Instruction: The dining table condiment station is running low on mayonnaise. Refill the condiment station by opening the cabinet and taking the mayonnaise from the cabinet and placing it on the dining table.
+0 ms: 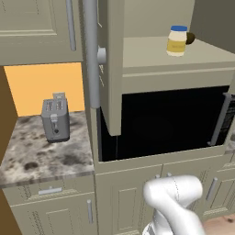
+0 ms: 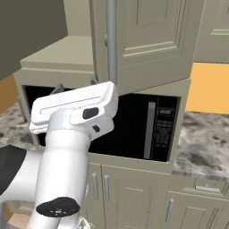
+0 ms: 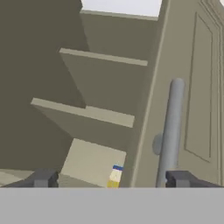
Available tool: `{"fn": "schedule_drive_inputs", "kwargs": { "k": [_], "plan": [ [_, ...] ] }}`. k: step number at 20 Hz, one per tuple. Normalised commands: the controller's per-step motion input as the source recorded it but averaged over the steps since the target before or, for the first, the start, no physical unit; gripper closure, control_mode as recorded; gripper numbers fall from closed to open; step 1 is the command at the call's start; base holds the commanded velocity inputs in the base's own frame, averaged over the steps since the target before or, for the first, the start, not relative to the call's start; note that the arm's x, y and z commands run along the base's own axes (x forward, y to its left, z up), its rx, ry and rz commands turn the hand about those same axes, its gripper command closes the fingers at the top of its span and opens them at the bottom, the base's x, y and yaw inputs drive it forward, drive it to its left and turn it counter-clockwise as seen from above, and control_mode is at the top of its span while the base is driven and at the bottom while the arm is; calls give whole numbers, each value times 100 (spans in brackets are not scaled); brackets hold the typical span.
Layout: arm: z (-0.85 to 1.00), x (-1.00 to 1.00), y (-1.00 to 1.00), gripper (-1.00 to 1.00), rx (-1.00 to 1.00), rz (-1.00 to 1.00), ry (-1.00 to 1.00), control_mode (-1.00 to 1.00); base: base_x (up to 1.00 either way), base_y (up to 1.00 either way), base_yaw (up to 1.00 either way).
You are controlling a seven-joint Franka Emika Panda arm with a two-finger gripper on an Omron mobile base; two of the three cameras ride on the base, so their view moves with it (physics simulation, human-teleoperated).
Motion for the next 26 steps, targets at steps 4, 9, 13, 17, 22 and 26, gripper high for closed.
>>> {"fn": "schedule_drive_inputs", "kwargs": {
  "k": [4,9,13,17,22,26],
  "plan": [
    [2,1,82,-100,-32,-19,7,-100,0,0,0],
    [0,43,51,-100,-23,-34,26,-100,0,0,0],
    [-6,79,20,-100,-18,-39,38,-100,0,0,0],
    [-9,88,0,-100,-11,-37,40,-100,0,0,0],
    [-9,78,-10,-100,-6,-29,38,-100,0,0,0],
    [-30,67,-55,-100,0,-12,31,-100,0,0,0]
  ]
}}
